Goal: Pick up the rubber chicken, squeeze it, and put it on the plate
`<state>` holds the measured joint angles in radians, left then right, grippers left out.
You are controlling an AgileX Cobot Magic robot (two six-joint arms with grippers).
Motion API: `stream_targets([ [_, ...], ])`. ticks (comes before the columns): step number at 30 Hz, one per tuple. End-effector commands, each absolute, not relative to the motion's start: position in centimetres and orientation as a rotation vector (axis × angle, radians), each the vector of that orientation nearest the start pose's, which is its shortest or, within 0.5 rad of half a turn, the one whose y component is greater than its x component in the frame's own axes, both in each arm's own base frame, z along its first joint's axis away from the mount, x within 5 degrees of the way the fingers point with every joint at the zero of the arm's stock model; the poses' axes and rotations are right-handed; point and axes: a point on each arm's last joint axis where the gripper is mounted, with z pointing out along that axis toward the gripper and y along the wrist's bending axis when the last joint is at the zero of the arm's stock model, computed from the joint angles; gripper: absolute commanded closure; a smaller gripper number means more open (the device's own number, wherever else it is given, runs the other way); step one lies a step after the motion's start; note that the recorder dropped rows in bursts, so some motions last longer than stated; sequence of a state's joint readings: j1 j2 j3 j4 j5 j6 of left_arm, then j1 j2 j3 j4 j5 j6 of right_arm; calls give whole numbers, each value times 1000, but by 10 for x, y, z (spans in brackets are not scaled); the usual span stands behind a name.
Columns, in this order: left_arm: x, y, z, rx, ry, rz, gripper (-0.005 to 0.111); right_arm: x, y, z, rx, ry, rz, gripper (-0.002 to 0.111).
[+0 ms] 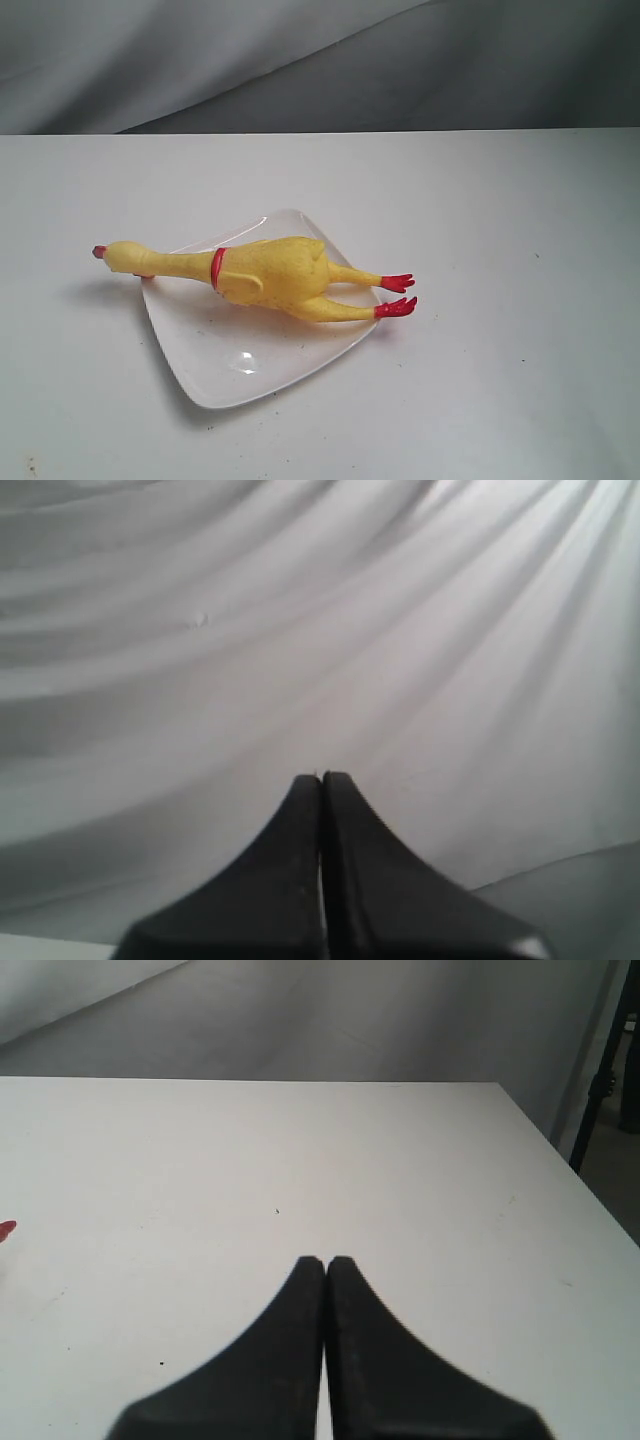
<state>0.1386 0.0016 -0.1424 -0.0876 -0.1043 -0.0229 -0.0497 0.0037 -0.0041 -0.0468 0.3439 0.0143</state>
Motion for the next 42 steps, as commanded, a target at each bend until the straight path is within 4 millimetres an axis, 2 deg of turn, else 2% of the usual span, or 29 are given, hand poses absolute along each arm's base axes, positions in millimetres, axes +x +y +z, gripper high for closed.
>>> stream_targets([
  [1, 48, 7, 252, -170, 1286, 28, 106, 53, -4, 182, 34, 1825, -72, 108],
  [17, 52, 7, 233, -168, 1439, 38, 106, 53, -4, 182, 34, 1825, -72, 108],
  [22, 56, 8, 212, -168, 1504, 45, 106, 53, -4, 182, 34, 1825, -72, 108],
  [25, 56, 8, 210, -166, 1515, 48, 106, 53, -4, 182, 34, 1825, -72, 108],
  [34, 54, 8, 188, -174, 1751, 61, 106, 53, -4, 182, 33, 1825, -73, 108],
  [42, 54, 8, 187, -208, 1756, 33, 106, 53, -4, 182, 33, 1825, -73, 108],
])
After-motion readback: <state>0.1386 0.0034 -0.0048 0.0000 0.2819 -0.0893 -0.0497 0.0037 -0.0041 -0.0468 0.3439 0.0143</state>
